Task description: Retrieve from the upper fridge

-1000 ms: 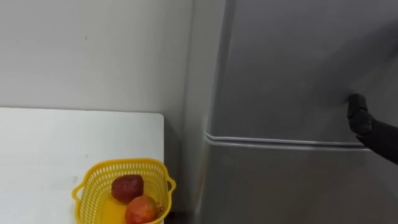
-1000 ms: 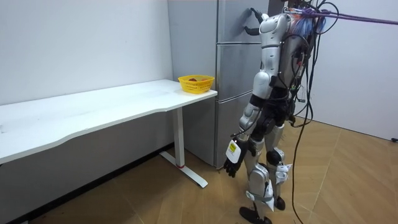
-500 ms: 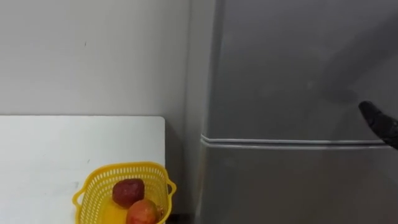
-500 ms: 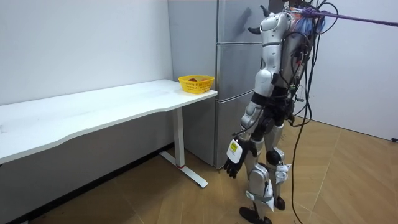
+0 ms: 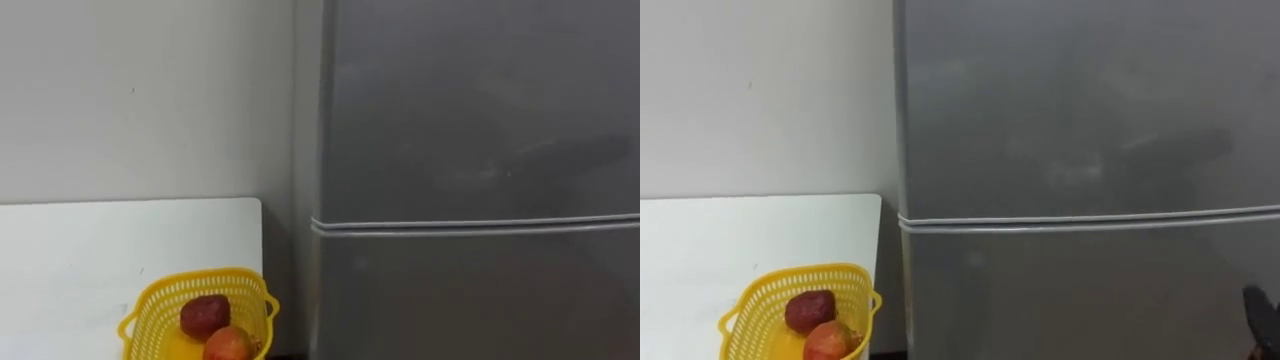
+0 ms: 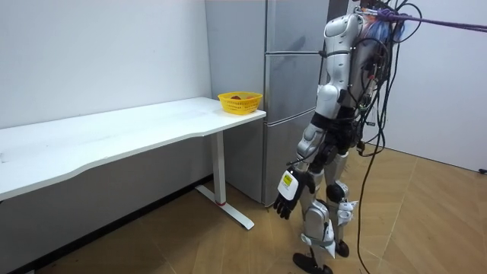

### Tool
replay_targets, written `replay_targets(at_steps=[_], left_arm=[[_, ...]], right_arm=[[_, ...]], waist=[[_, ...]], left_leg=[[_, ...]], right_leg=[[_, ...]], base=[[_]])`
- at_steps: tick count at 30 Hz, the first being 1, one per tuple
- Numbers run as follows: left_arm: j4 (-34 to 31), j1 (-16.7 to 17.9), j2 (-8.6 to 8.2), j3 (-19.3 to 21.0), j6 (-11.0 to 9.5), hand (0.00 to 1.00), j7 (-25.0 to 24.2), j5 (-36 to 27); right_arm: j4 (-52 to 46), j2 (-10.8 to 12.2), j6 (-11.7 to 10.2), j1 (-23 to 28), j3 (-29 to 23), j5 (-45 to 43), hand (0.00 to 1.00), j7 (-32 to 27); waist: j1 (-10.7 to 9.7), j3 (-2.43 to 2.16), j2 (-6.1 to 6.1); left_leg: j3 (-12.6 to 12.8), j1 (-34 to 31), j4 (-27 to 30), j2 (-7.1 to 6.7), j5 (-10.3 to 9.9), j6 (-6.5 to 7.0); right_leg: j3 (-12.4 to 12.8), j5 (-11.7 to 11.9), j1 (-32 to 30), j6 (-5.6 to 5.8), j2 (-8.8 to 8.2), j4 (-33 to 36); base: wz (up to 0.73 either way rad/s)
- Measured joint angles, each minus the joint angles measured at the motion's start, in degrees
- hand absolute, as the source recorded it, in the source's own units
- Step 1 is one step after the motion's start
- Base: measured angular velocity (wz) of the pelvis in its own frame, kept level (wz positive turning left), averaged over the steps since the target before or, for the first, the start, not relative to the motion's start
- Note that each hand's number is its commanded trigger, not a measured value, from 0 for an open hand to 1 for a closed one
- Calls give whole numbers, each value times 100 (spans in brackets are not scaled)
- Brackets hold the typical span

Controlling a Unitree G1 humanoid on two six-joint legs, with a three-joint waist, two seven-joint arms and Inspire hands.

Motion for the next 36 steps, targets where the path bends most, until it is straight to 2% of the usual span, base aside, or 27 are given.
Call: replay_targets(at_steps=[3,4,5,7,8,11,16,21,28,33,36], left_arm=[[-243,79,-41,7,2,0,100,10],[-258,128,-95,0,0,0,105,10],[-259,120,-117,-14,0,0,105,7],[-302,104,-144,-16,0,0,101,7],[-321,104,-142,-8,1,0,99,7],[-398,122,-171,107,18,0,75,10],[-424,162,-175,89,138,0,57,4],[-431,161,-174,91,173,0,-3,68],[-560,167,-186,68,243,0,-202,137],[-571,155,-198,-26,357,0,-277,134],[-570,130,-208,-146,459,0,-299,133]], right_arm=[[977,187,69,324,395,218,0,51],[1314,325,119,358,474,327,0,126],[1453,385,149,372,505,375,0,147],[1967,543,203,409,603,486,0,291],[2093,561,204,409,621,511,0,347],[2634,569,204,391,632,690,0,596],[3674,565,273,200,915,947,0,940],[4192,585,308,170,1075,955,0,1217],[4946,585,320,103,1407,909,0,1667],[5281,585,564,80,1822,533,0,2098],[5526,584,710,54,2087,436,0,2346]], waist=[[29,-11,20],[77,-12,89],[81,-22,101],[79,-6,193],[80,-6,200],[146,-5,192],[152,30,109],[154,45,76],[183,54,176],[207,56,250],[302,54,258]], left_leg=[[29,38,-8,8,3,-5],[77,52,-14,12,3,-5],[96,60,-16,11,2,-4],[154,95,-62,7,2,-4],[155,98,-67,7,3,-4],[155,104,-75,4,3,-4],[135,115,-69,1,3,-4],[73,91,-34,-7,2,-4],[63,85,-45,-9,2,-3],[63,89,-58,-14,1,-3],[66,97,-58,-14,1,-3]], right_leg=[[27,0,1,-2,2,7],[41,3,7,-3,7,10],[45,3,11,-2,4,7],[88,-2,22,7,-5,5],[88,-4,21,9,-7,5],[94,-9,18,13,-13,-2],[85,-14,81,16,-15,-108],[-8,-24,105,29,-39,-123],[-13,-25,111,30,-32,-119],[-15,-30,114,34,-33,-100],[2,-30,110,35,-30,-99]], base=[[-4],[-14],[-11],[-3],[0],[0],[2],[8],[1],[1],[0]])
